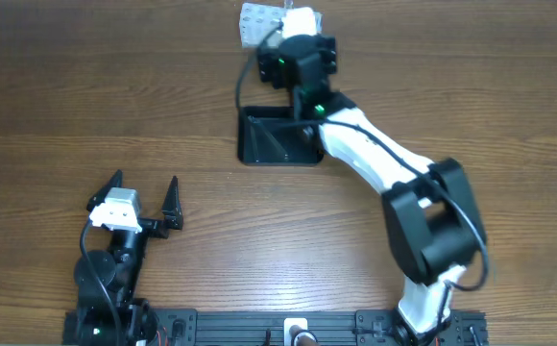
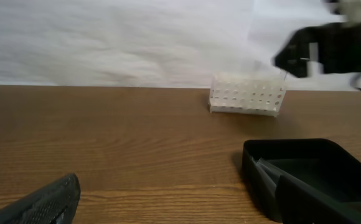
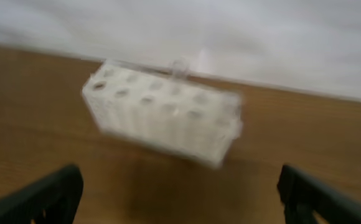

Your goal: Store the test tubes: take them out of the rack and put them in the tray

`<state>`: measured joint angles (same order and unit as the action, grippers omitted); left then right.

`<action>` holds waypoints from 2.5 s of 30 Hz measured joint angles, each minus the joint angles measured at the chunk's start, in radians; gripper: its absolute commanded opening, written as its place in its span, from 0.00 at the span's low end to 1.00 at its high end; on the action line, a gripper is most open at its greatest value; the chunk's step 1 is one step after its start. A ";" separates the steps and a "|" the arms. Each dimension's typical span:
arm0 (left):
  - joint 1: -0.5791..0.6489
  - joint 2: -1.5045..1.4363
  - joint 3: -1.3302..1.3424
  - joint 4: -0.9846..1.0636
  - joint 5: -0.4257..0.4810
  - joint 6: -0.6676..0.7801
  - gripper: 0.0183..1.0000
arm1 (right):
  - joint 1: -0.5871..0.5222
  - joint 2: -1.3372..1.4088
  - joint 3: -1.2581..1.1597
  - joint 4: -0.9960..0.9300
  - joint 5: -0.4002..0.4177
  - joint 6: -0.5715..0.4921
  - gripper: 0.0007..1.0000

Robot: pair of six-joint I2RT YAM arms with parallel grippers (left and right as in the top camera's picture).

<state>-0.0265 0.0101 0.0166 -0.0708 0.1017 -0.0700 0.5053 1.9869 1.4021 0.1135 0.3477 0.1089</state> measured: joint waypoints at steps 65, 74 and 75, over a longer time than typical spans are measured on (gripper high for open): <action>0.000 0.000 0.000 0.000 0.000 0.000 1.00 | -0.034 0.497 0.629 -0.158 0.175 0.148 0.25; 0.000 0.000 0.000 0.000 0.000 0.000 1.00 | -0.034 0.497 0.629 -0.158 0.187 0.148 0.16; 0.000 0.000 0.000 0.000 0.000 0.000 1.00 | -0.034 0.497 0.629 -0.158 0.187 0.149 0.15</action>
<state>-0.0265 0.0101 0.0166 -0.0708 0.1017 -0.0700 0.4717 2.4844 2.0308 -0.0444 0.5346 0.2581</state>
